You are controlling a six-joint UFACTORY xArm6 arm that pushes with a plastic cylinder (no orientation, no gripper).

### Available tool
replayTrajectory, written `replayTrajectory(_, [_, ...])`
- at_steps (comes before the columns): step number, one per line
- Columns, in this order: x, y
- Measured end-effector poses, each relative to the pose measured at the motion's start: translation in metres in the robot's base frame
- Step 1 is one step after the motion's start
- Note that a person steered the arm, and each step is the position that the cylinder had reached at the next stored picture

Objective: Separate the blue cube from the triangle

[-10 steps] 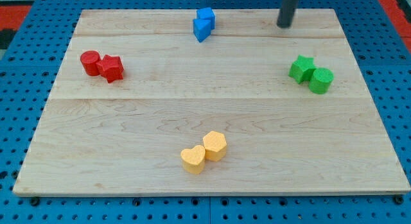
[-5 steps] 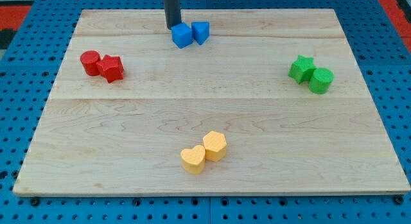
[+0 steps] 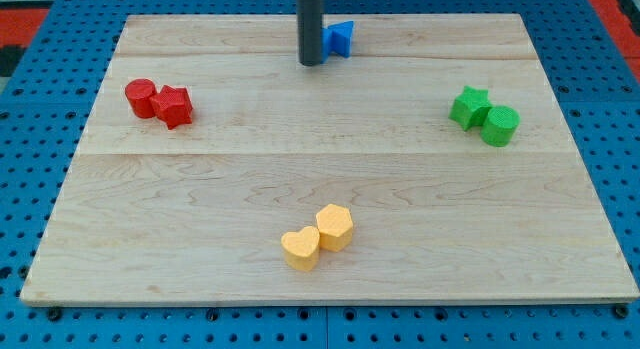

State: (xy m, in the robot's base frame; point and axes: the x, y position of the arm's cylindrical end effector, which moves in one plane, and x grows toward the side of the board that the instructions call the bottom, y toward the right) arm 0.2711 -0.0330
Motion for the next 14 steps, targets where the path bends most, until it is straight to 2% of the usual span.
replayTrajectory(1, [-0.027,-0.029])
replayTrajectory(2, [-0.054,0.000])
replayTrajectory(3, [-0.023,0.060])
replayTrajectory(4, [0.028,0.074])
replayTrajectory(5, [0.010,0.067])
replayTrajectory(6, [-0.006,0.012])
replayTrajectory(7, [0.043,-0.011])
replayTrajectory(8, [0.077,0.020])
replayTrajectory(9, [0.091,0.054])
replayTrajectory(10, [0.075,0.003])
replayTrajectory(12, [0.063,0.101])
replayTrajectory(13, [0.053,0.128])
replayTrajectory(14, [0.025,0.136])
